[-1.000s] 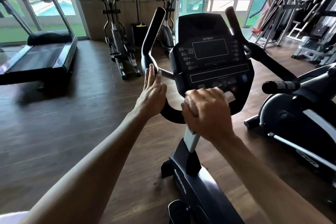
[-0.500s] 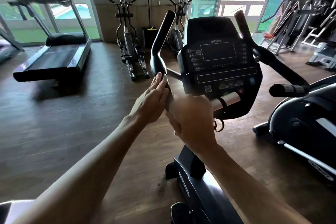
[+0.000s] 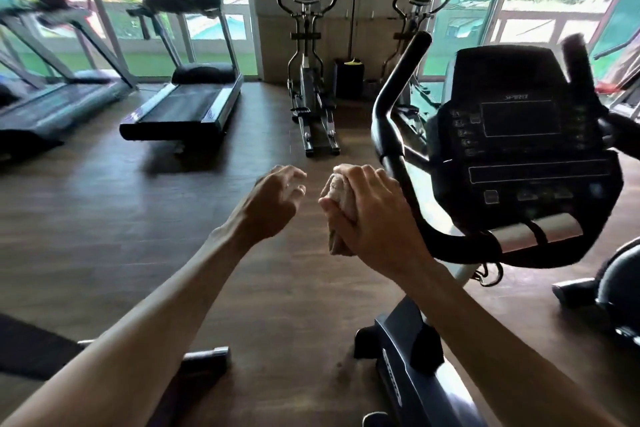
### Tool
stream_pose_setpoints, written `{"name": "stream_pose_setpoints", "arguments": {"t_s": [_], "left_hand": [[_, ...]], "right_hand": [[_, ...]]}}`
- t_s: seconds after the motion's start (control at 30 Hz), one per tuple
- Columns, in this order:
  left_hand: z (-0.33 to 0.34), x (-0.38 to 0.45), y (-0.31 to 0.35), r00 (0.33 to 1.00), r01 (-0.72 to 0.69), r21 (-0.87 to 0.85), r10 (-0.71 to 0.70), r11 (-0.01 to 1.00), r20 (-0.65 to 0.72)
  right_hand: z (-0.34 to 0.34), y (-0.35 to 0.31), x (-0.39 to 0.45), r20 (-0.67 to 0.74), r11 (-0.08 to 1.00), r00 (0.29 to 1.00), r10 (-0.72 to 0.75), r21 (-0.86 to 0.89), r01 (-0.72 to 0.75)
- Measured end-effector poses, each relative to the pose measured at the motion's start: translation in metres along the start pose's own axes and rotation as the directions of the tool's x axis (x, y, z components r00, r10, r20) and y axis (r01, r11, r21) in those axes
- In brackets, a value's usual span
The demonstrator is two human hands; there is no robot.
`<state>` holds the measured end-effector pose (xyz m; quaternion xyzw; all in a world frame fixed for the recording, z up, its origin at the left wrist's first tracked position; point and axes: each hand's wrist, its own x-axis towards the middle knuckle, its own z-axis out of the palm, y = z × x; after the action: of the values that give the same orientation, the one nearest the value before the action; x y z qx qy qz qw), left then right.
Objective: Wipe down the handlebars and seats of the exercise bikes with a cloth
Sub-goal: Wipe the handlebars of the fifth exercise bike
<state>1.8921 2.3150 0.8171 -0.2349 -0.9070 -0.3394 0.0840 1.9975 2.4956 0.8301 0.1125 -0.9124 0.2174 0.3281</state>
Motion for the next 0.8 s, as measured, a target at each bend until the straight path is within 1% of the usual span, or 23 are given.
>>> {"name": "stream_pose_setpoints", "arguments": {"t_s": [0.07, 0.17, 0.27, 0.4, 0.5, 0.63, 0.8], "left_hand": [[-0.014, 0.006, -0.017, 1.0, 0.031, 0.001, -0.031, 1.0, 0.0], [-0.029, 0.018, -0.053, 0.993, 0.114, -0.011, -0.114, 0.993, -0.006], [-0.042, 0.033, -0.082, 0.983, 0.183, -0.026, -0.184, 0.983, -0.01], [-0.053, 0.061, -0.107, 0.977, 0.211, -0.097, -0.212, 0.973, 0.004], [-0.048, 0.092, -0.125, 0.973, 0.232, -0.12, -0.229, 0.965, 0.039], [-0.027, 0.142, -0.154, 0.966, 0.248, -0.097, -0.238, 0.964, 0.101], [-0.003, 0.223, -0.193, 0.959, 0.231, -0.039, -0.22, 0.972, 0.177]], "right_hand": [[0.019, -0.005, 0.015, 0.046, 0.999, 0.998, 0.035, -0.01, -0.034], [0.05, -0.006, 0.037, 0.118, 0.993, 0.986, 0.115, 0.007, -0.116], [0.081, -0.003, 0.059, 0.161, 0.987, 0.973, 0.164, -0.03, -0.161], [0.118, 0.003, 0.089, 0.16, 0.957, 0.943, 0.292, -0.046, -0.288], [0.143, 0.011, 0.115, 0.174, 0.941, 0.925, 0.338, -0.05, -0.334], [0.178, 0.035, 0.155, 0.167, 0.932, 0.917, 0.363, -0.08, -0.354], [0.232, 0.082, 0.213, 0.133, 0.91, 0.9, 0.414, -0.074, -0.408]]}}
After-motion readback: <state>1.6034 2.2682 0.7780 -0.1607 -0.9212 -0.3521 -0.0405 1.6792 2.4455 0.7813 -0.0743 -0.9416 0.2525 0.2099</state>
